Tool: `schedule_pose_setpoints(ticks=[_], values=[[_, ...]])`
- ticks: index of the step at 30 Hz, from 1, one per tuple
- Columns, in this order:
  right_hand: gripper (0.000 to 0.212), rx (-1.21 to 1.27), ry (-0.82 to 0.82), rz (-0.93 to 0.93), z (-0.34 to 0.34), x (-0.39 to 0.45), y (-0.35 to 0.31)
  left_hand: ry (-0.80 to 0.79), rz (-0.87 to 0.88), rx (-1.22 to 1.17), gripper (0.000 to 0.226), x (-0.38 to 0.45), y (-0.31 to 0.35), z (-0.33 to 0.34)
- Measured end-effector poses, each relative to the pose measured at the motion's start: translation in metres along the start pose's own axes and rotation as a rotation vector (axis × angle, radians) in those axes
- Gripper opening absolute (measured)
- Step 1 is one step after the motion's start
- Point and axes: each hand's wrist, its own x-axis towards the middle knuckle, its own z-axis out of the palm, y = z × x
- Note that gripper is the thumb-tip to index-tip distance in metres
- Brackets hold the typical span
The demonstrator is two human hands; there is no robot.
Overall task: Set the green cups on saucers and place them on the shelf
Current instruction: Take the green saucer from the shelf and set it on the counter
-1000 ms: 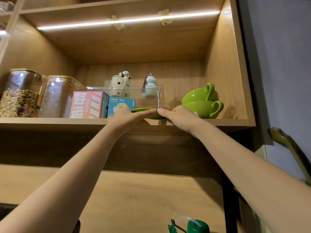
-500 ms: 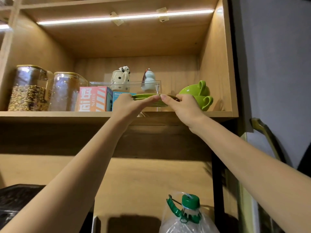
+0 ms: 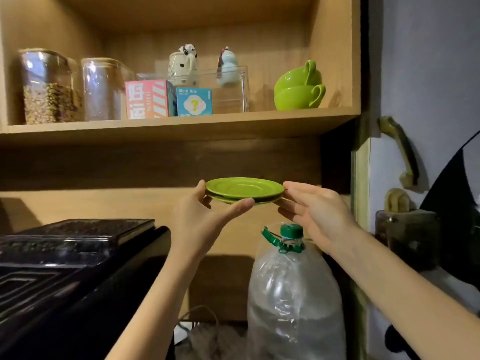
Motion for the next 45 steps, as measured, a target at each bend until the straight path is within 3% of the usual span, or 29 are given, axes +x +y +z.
schedule_pose_setpoints(ticks=[2,8,15,24,35,45], values=[[0.026,-0.005,0.0,0.067,-0.01,-0.018,0.022,-0.024,-0.036,-0.007,0.068,-0.029,-0.016,0.003],[0.026,-0.037,0.109,0.246,-0.046,-0.07,0.09,-0.095,-0.086,0.073,0.108,-0.125,-0.062,0.019],[0.028,-0.03,0.117,0.442,-0.073,-0.135,0.16,-0.191,-0.302,0.058,0.124,-0.223,-0.11,0.014],[0.03,-0.085,0.161,0.707,-0.084,-0.212,0.256,-0.322,-0.453,0.228,0.12,-0.325,-0.156,-0.014],[0.034,-0.233,0.192,0.865,-0.072,-0.258,0.339,-0.348,-0.662,0.32,0.106,-0.393,-0.201,-0.031],[0.032,-0.4,0.169,0.831,-0.071,-0.264,0.373,-0.487,-0.821,0.39,0.115,-0.412,-0.238,-0.031]])
